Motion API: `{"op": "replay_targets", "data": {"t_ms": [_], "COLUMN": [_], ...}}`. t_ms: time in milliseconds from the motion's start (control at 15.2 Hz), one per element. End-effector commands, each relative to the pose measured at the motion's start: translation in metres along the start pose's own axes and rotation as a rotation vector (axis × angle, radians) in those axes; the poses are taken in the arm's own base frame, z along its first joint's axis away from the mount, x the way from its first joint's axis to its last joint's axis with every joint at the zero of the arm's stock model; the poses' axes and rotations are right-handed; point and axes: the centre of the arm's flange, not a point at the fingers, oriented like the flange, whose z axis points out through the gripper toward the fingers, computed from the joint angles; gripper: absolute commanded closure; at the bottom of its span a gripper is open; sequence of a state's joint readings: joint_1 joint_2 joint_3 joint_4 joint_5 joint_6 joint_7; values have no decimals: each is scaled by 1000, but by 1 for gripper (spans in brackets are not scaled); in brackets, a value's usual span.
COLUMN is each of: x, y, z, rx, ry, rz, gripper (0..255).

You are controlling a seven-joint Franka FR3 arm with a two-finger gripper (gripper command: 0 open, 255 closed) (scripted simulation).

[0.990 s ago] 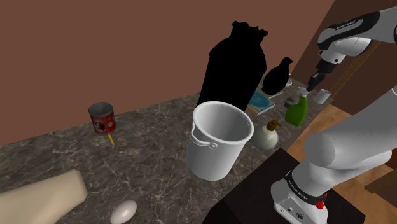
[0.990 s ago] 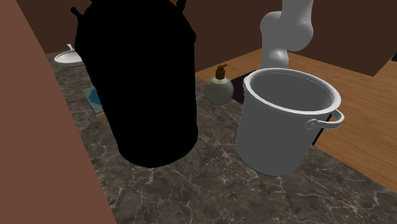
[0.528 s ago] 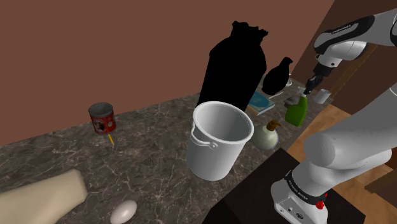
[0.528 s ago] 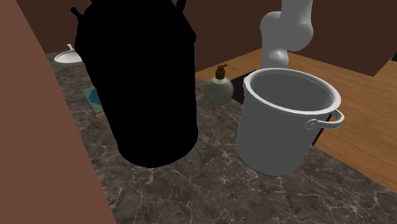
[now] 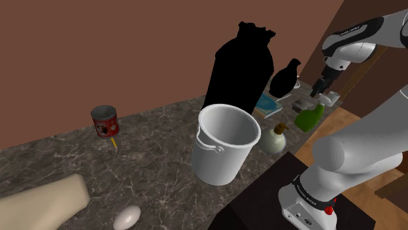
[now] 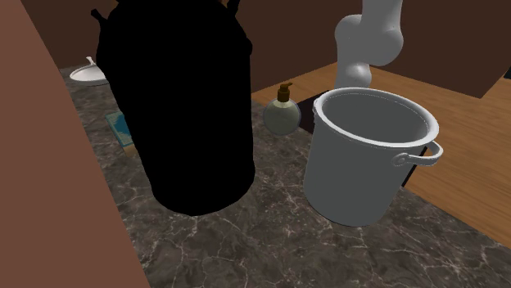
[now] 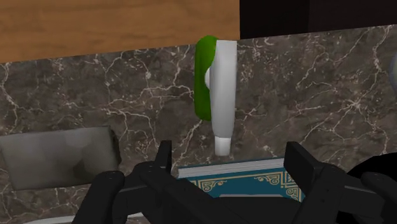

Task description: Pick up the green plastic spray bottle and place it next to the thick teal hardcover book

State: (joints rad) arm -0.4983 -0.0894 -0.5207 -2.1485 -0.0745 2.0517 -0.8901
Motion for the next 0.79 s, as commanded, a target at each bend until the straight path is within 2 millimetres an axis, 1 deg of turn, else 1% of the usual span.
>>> {"op": "replay_targets", "data": {"t_ms": [0, 198, 726], "x": [0, 0, 0], "y": [0, 0, 0], "z": [-13, -49, -49], "rx": [0, 0, 0], "ry": [0, 0, 0], "rz": [0, 0, 0], "gripper": [0, 0, 0]}}
